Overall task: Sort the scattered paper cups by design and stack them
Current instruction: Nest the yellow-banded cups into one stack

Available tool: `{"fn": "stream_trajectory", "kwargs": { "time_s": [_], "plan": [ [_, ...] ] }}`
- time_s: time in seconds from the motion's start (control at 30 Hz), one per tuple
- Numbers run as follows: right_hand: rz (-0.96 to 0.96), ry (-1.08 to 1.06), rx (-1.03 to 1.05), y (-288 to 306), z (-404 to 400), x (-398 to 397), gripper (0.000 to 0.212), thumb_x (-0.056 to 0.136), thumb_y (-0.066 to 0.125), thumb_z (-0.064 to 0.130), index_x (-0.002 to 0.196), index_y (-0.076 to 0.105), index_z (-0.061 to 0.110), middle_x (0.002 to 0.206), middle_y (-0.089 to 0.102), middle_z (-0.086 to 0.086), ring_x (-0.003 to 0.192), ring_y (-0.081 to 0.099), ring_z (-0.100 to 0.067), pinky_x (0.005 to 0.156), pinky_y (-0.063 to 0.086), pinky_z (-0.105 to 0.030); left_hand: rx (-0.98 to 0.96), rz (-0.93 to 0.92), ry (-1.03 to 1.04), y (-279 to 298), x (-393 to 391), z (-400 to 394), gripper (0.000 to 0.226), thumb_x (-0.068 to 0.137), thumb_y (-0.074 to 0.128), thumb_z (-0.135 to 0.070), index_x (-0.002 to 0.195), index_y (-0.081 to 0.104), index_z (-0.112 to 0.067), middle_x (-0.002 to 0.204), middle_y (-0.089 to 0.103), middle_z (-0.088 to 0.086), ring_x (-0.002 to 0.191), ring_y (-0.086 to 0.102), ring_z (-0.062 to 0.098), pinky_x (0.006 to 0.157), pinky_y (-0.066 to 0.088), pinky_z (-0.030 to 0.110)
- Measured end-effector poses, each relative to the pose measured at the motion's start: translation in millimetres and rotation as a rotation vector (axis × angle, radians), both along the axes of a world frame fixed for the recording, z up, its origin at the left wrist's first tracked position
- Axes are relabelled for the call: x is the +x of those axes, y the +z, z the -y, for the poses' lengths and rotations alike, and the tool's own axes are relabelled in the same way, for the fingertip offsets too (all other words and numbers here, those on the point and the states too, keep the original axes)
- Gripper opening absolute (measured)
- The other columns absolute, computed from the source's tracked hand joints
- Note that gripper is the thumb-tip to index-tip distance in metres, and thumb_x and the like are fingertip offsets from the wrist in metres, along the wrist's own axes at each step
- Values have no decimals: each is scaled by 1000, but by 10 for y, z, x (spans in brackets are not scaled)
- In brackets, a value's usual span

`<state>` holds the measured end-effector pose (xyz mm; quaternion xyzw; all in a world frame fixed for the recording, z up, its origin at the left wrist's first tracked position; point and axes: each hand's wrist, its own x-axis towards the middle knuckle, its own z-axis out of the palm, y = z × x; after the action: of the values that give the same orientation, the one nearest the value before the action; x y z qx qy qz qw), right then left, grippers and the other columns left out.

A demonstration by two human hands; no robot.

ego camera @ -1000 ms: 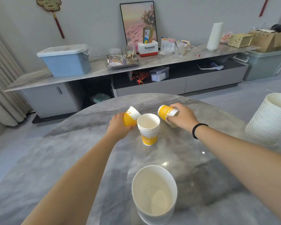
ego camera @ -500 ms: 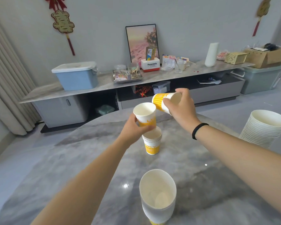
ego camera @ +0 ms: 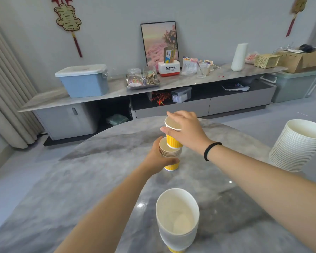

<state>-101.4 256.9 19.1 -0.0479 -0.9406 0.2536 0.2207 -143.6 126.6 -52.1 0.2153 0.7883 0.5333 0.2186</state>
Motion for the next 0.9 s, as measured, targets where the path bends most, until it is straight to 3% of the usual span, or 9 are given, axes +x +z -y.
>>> {"fn": "stream_trajectory", "kwargs": {
  "time_s": [0.3,0.43,0.5,0.6,0.7,0.8,0.9],
  "plan": [
    [59,156,47,-25,61,-50,68,79,64,50,137,46,19,135,47,-4,128,31,-22,108,24,-30,-18,-106,77,-135,31,-61,74,70,80,-16,132,40,-25,115,57,-10,104,56,10,90,48,30],
    [393,106,162,-249,66,24,63,88,40,59,143,34,29,152,28,0,139,18,-26,114,15,-39,-2,-60,120,-144,60,-47,67,59,85,-25,117,54,-20,108,68,-3,100,65,13,91,54,38],
    [541,112,-74,-336,58,110,56,92,26,59,144,29,36,158,14,5,145,6,-24,117,9,-41,12,-39,130,-113,108,-1,58,65,84,-17,115,53,-22,105,66,-7,98,64,11,83,54,28],
    [465,186,-394,-234,65,240,48,99,27,42,145,30,29,158,14,2,146,10,-16,117,11,-32,26,-45,150,59,204,79,63,70,82,-15,122,48,-23,110,60,-6,107,59,14,85,48,27],
    [359,188,-506,66,71,367,50,99,38,29,147,25,26,155,25,3,144,22,-16,118,20,-34,41,-117,166,388,331,157,66,71,81,-19,128,47,-20,115,58,-6,110,55,13,84,43,25],
    [258,156,-662,421,131,542,50,95,44,37,143,34,24,148,38,4,138,35,-16,115,29,-35,100,-182,178,804,481,251,65,72,80,-24,128,47,-22,117,57,-9,110,53,10,83,43,22],
    [186,199,-679,753,239,855,45,96,41,40,140,40,27,141,44,9,132,39,-10,97,36,-21,155,-237,179,1153,696,382,73,70,82,-25,133,45,-22,125,58,-8,114,54,10,90,46,27]
  ]
}}
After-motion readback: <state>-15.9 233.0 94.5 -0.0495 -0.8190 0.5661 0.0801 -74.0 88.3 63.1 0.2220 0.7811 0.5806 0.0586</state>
